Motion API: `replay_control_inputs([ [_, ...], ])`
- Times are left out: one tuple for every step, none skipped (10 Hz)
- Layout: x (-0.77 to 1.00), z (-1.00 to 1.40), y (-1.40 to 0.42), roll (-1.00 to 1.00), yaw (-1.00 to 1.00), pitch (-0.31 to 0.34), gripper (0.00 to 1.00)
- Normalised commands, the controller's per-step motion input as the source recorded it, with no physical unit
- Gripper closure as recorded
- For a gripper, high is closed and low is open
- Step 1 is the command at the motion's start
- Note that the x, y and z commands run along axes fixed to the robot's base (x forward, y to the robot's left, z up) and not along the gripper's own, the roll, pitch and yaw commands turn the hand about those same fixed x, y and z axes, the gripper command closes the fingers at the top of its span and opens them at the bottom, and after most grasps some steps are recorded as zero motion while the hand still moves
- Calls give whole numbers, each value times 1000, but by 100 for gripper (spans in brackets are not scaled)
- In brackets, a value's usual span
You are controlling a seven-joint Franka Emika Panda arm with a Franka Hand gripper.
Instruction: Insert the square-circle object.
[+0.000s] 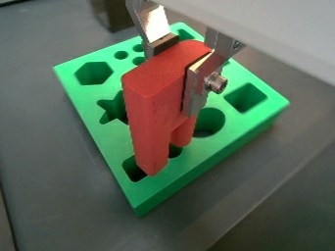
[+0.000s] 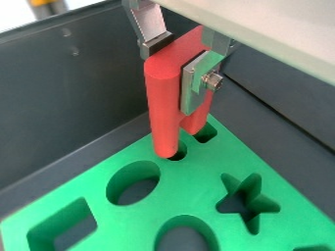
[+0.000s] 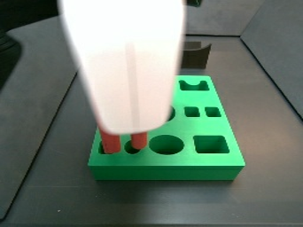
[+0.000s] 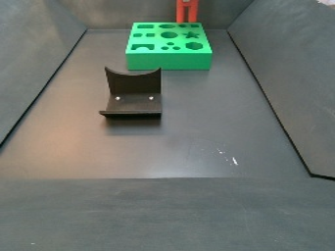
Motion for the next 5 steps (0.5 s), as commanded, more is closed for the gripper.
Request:
replay_control_inputs([
  [-74,-126,0,63,-600,0,100],
  [-229,-134,0,99,-289,0,100],
  [-17,-126,0,120,-377,0,100],
  [0,-183,0,94,-97,0,100],
  [3,-291,0,60,0,0,100],
])
